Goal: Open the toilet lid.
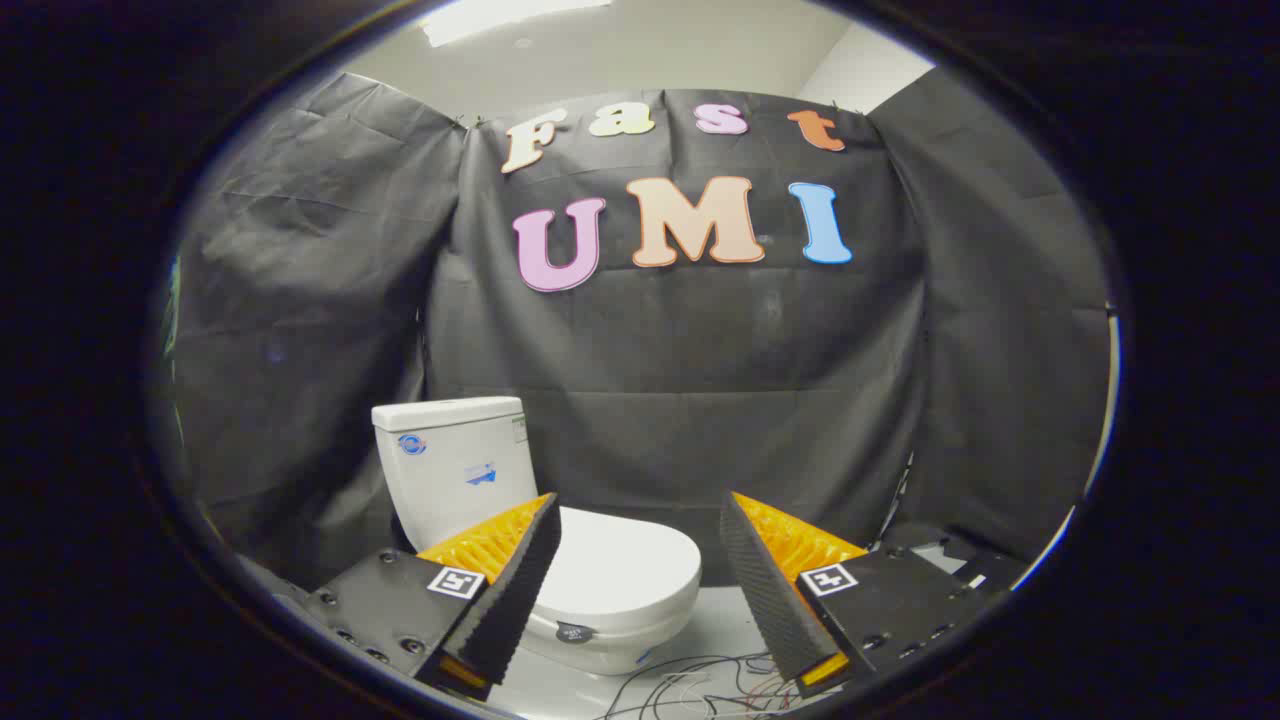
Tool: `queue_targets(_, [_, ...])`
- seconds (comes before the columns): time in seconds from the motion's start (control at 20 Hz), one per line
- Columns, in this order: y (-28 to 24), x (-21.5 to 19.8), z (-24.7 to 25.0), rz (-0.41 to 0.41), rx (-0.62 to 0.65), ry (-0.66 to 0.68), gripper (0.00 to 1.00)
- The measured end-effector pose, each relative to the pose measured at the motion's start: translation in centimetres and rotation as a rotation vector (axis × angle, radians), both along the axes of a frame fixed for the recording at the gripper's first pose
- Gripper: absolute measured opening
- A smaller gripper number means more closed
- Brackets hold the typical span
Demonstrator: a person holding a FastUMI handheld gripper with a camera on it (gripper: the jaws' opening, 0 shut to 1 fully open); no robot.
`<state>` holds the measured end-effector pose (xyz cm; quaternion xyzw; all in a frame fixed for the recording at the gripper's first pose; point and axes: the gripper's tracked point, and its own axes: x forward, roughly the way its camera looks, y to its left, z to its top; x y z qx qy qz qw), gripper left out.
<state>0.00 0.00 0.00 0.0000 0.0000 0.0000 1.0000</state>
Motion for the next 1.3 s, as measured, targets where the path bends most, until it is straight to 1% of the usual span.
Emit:
queue_targets(1.05, [-0.13,-0.07,-0.11,-0.005,-0.002,0.009,0.98])
queue_targets(1.3, [-0.07,0.78,-0.15,-0.013,0.004,0.005,0.99])
